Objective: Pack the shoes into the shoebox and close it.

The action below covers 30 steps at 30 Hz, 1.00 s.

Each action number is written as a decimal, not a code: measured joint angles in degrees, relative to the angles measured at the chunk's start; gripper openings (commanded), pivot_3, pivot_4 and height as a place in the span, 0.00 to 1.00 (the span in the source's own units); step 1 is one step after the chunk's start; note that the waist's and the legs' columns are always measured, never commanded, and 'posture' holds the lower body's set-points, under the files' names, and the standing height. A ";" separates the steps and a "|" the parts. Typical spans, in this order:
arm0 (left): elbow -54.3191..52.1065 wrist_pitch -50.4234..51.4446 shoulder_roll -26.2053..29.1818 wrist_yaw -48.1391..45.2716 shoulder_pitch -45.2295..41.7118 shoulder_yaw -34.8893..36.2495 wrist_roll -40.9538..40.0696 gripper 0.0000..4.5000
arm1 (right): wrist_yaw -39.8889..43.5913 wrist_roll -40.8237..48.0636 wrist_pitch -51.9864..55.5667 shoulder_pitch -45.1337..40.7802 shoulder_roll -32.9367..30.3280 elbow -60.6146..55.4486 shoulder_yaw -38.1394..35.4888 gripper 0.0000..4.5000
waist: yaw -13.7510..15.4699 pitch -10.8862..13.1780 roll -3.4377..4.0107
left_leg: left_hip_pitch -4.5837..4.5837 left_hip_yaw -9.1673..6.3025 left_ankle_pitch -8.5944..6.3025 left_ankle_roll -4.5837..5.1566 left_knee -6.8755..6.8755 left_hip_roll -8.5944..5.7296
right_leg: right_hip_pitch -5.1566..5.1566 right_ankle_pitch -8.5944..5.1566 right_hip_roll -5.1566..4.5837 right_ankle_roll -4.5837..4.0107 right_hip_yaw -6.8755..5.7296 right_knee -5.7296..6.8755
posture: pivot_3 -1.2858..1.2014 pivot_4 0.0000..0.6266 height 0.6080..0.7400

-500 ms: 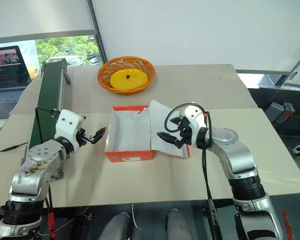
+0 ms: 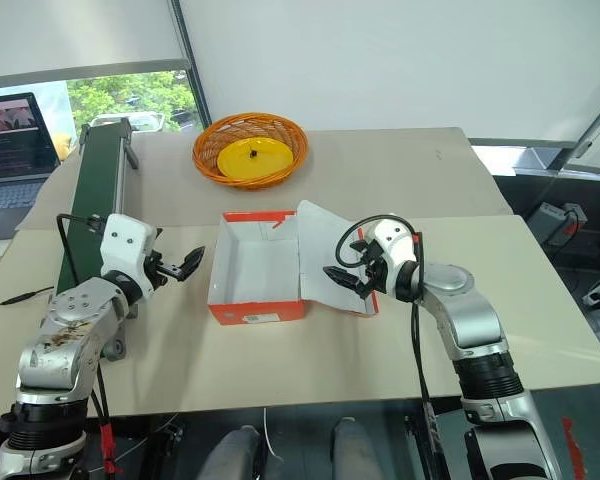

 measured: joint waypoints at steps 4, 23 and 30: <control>0.01 0.30 -0.05 4.14 -0.62 4.24 0.40 1.00 | -0.31 -0.40 -0.01 -0.87 0.75 0.31 0.02 0.99 | 0.07 0.00 0.00 | 0.00 0.00 0.00 0.00 0.00 0.00 | 0.00 0.00 -0.01 0.00 0.00 0.00 | 0.52 0.24 1.00; 1.09 2.35 -2.72 14.89 -3.45 5.28 5.10 1.00 | 0.34 0.15 4.19 -2.05 1.63 -5.23 0.43 0.99 | 0.15 0.00 0.00 | 0.00 -0.01 0.00 0.00 -0.01 -0.01 | -0.01 0.00 -0.02 0.00 -0.01 0.01 | 0.52 0.24 1.00; -0.03 2.42 -6.49 18.28 -2.66 4.01 6.82 1.00 | 4.65 3.72 6.72 -1.73 1.04 -7.61 1.19 0.99 | 0.17 0.00 0.00 | -0.01 -0.01 0.00 -0.01 0.00 -0.01 | -0.01 0.00 -0.01 0.00 0.00 0.01 | 0.52 0.24 1.00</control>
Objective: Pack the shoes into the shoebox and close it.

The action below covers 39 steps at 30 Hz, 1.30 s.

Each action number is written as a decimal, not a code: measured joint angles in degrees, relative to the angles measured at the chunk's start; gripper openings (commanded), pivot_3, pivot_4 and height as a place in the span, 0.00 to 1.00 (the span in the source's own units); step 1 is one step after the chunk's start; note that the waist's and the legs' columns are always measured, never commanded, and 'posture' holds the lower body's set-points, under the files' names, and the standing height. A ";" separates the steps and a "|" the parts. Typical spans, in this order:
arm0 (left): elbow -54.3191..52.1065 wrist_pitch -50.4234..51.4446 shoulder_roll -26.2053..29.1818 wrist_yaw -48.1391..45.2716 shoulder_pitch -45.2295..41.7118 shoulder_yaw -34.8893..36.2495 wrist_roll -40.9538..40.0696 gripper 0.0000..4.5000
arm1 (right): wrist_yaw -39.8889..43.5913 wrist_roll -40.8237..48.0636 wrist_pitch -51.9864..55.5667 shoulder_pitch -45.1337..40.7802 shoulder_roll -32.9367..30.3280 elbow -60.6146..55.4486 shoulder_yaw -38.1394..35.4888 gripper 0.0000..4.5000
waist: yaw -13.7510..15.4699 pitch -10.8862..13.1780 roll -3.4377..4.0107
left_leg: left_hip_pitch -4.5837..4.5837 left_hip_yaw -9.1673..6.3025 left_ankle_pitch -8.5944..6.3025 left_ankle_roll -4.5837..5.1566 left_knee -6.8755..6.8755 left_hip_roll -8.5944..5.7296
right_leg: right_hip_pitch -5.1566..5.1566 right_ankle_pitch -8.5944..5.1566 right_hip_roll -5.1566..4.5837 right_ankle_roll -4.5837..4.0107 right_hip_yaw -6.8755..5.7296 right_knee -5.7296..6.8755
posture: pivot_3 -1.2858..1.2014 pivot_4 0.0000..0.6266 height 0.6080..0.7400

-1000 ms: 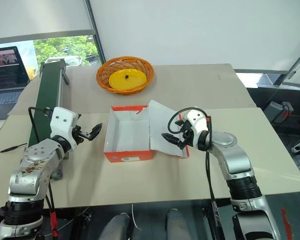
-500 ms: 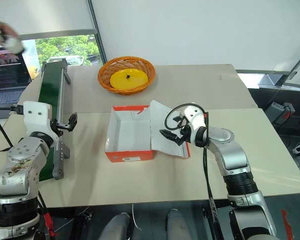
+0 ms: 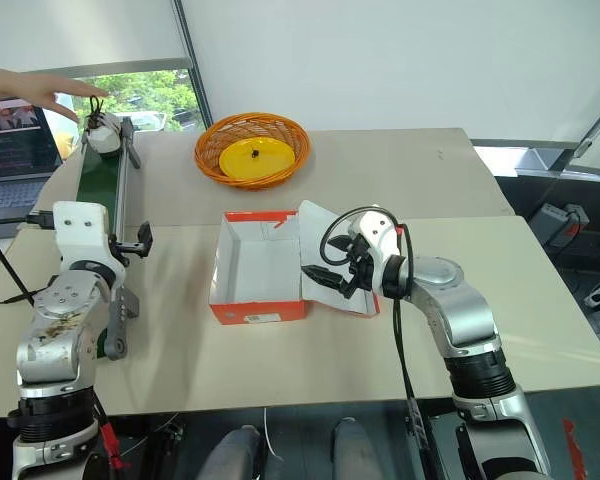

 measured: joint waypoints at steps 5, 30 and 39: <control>-0.90 0.13 -0.03 2.53 2.19 2.41 1.33 1.00 | 2.91 2.26 0.16 -3.66 -0.43 1.63 -0.12 0.99 | -0.32 0.00 0.00 | 0.01 0.01 0.00 0.00 0.00 0.02 | -0.03 0.01 0.02 -0.02 0.00 0.01 | 0.52 0.24 1.00; 19.67 -7.56 -2.29 5.03 -5.00 9.37 -0.77 1.00 | 2.28 8.37 0.35 -9.12 4.40 -2.17 -1.70 0.99 | 0.03 -0.01 -0.01 | -0.01 -0.01 0.00 -0.01 -0.03 0.00 | -0.09 0.03 -0.03 -0.04 -0.06 0.03 | 0.52 0.24 1.00; 33.30 -10.56 0.15 5.07 -13.40 11.18 -3.03 1.00 | 0.60 8.36 1.44 -7.49 3.05 -3.63 -1.73 0.99 | 0.19 -0.01 -0.02 | -0.02 -0.02 0.00 -0.02 -0.02 -0.01 | -0.08 0.03 -0.04 -0.04 -0.10 0.04 | 0.52 0.24 1.00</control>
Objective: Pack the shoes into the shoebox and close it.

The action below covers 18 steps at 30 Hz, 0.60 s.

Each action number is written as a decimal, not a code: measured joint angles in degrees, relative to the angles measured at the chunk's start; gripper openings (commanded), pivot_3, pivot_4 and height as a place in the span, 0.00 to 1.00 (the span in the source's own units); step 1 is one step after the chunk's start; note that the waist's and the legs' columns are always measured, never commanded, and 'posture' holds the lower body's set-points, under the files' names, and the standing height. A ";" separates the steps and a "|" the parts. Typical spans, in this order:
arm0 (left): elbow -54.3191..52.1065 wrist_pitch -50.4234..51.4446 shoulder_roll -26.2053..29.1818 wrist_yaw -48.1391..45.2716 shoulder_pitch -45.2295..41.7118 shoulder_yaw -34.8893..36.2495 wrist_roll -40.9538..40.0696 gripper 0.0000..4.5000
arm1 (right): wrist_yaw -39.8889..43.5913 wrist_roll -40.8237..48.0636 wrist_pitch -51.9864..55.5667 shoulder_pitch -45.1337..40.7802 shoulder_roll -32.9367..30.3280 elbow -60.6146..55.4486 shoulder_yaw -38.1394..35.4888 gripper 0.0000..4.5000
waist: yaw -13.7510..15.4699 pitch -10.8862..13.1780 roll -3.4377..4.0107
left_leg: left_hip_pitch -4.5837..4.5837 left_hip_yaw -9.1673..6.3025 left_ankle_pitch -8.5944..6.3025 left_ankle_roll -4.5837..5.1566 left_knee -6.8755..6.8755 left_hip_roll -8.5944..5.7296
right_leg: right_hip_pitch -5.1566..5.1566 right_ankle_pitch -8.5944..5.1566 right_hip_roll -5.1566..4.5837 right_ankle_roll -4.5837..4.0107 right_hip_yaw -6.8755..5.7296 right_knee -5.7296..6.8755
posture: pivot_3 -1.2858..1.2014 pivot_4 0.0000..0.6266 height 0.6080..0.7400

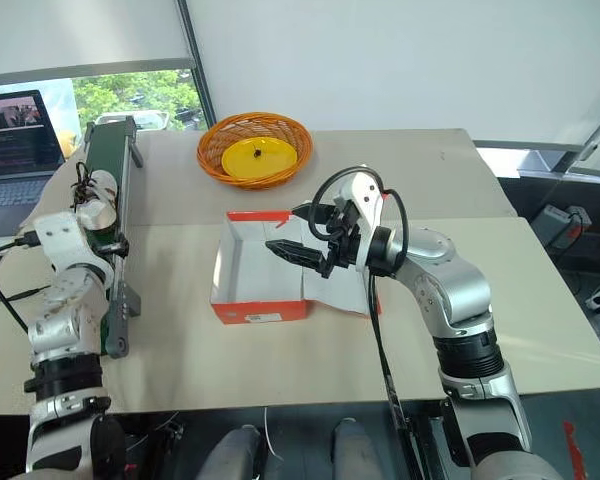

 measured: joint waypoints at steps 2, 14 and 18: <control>1.14 -0.87 0.19 -0.01 -0.80 -0.05 -0.37 1.00 | -0.47 0.01 0.29 0.04 -0.18 -0.31 0.00 0.99 | -0.04 0.00 0.00 | 0.00 0.00 0.00 0.00 -0.01 -0.01 | -0.01 0.00 -0.01 0.00 0.00 0.00 | 0.52 0.24 1.00; 3.95 -1.51 -0.94 2.85 -2.01 3.44 -4.67 0.48 | -2.23 -0.08 1.35 -0.06 -1.67 -1.31 -0.01 1.00 | 0.59 0.00 0.00 | 0.17 -0.02 0.06 -0.08 -0.01 0.01 | 0.11 0.02 0.02 -0.03 -0.01 0.06 | 0.52 0.24 1.00; 3.78 -0.56 -1.79 3.67 -3.04 5.15 -7.48 0.30 | -2.45 -0.23 1.35 -0.10 -2.57 -1.24 -0.01 1.00 | 0.79 0.00 0.00 | 0.17 -0.02 0.07 -0.10 -0.01 0.01 | 0.11 0.03 0.02 -0.04 -0.01 0.07 | 0.52 0.24 1.00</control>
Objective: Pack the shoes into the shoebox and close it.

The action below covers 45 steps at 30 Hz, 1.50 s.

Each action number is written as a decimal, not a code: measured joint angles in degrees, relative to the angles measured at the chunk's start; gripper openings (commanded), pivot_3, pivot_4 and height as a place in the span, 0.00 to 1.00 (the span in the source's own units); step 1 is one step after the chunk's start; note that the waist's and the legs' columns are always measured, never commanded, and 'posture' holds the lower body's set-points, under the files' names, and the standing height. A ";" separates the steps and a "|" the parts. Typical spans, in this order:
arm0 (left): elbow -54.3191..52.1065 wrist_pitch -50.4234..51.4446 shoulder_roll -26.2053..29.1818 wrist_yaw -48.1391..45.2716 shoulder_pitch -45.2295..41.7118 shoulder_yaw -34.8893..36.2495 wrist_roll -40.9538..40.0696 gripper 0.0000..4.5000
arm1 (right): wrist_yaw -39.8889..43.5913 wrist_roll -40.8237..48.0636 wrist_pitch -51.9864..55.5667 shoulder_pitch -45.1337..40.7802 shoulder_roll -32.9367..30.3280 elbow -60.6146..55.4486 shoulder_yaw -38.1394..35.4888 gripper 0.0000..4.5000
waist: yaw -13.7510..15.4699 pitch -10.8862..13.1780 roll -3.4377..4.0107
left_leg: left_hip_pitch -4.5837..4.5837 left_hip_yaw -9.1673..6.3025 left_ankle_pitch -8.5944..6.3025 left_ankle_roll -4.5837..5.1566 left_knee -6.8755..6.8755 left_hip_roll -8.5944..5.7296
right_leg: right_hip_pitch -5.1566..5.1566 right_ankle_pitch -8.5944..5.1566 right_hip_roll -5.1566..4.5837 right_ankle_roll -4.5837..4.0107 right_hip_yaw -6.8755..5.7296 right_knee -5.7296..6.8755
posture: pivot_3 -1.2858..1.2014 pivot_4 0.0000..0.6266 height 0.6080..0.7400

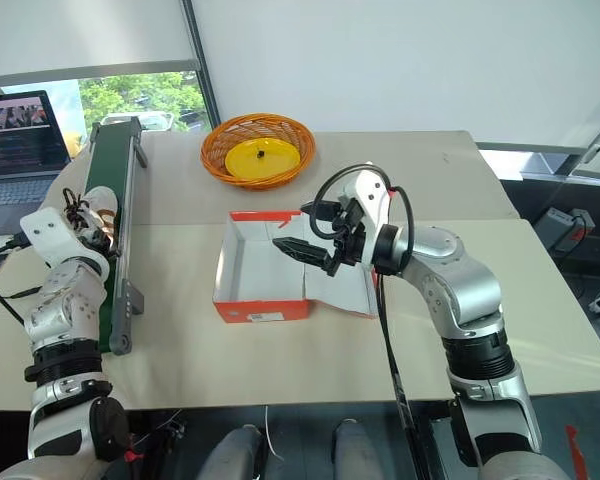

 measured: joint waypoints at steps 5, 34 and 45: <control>-5.65 -2.62 -0.08 -4.68 0.53 -6.19 0.54 0.30 | -0.62 0.22 0.12 -0.01 0.15 0.12 -0.20 1.00 | 0.68 0.02 -0.06 | -0.28 -0.06 0.05 -0.08 0.03 -0.01 | -0.15 0.03 -0.01 0.01 -0.09 -0.07 | 0.52 0.24 1.00; -39.18 -21.52 -4.78 -21.83 16.45 -38.13 15.07 0.30 | -38.48 33.89 27.11 -11.27 20.42 14.77 -29.92 1.00 | -1.22 0.00 -0.04 | -0.35 0.05 0.03 -0.03 -0.14 0.03 | -0.24 0.10 0.02 0.02 0.03 -0.12 | 0.52 0.24 1.00; -43.69 -15.92 -7.67 -22.28 18.17 -39.51 14.69 0.30 | -38.95 33.88 24.78 -11.03 19.32 14.79 -28.98 0.30 | -1.20 0.00 -0.03 | -0.35 0.05 0.04 -0.02 -0.13 0.03 | -0.22 0.10 0.03 0.03 0.03 -0.15 | 0.52 0.24 1.00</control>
